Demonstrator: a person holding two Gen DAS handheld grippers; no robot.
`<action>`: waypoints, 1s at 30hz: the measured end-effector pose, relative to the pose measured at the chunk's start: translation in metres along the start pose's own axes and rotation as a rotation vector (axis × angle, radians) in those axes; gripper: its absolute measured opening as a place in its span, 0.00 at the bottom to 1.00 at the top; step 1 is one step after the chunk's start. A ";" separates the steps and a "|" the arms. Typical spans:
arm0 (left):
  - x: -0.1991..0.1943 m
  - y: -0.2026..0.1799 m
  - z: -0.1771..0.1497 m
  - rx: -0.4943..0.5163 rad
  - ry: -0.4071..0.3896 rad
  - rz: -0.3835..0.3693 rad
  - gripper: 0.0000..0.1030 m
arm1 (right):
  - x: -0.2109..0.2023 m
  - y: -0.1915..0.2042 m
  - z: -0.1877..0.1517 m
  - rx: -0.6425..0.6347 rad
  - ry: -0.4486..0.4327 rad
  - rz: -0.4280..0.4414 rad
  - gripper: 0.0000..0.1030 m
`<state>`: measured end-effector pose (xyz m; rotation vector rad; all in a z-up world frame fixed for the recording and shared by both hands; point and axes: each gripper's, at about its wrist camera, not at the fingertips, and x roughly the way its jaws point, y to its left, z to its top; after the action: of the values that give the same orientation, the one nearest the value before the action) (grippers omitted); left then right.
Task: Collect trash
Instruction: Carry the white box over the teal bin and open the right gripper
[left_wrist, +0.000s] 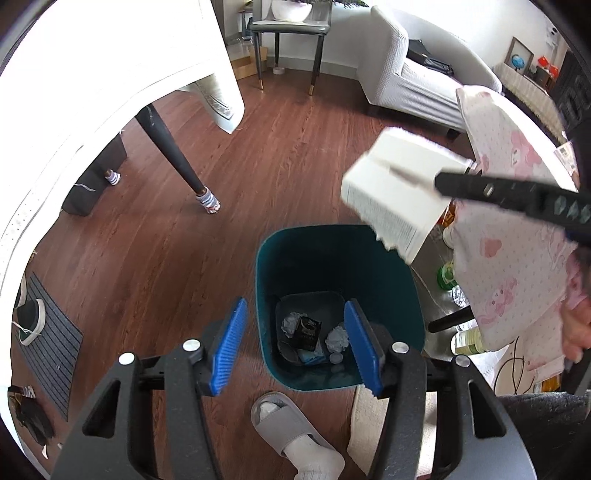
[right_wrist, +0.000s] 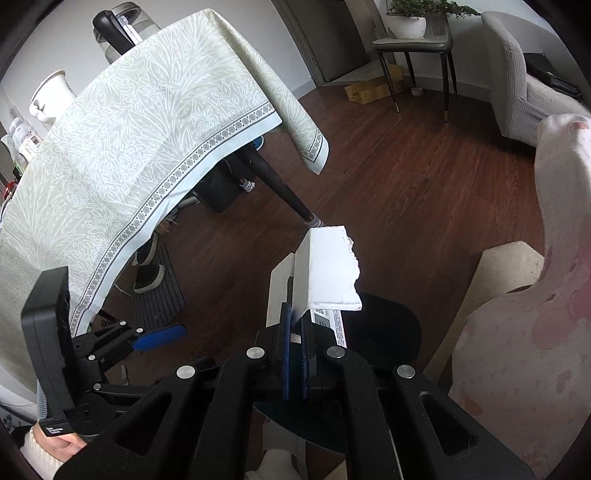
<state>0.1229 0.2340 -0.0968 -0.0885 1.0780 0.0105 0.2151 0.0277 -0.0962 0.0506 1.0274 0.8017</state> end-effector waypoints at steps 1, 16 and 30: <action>-0.002 0.001 0.001 -0.004 -0.006 0.000 0.57 | 0.005 0.001 -0.001 -0.002 0.015 -0.001 0.05; -0.045 0.011 0.018 -0.090 -0.192 -0.034 0.57 | 0.059 0.006 -0.036 -0.071 0.259 -0.087 0.06; -0.078 -0.011 0.036 -0.092 -0.304 -0.055 0.57 | 0.039 -0.008 -0.049 -0.051 0.265 -0.069 0.07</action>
<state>0.1182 0.2283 -0.0107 -0.1937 0.7711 0.0233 0.1921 0.0299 -0.1544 -0.1373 1.2508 0.7841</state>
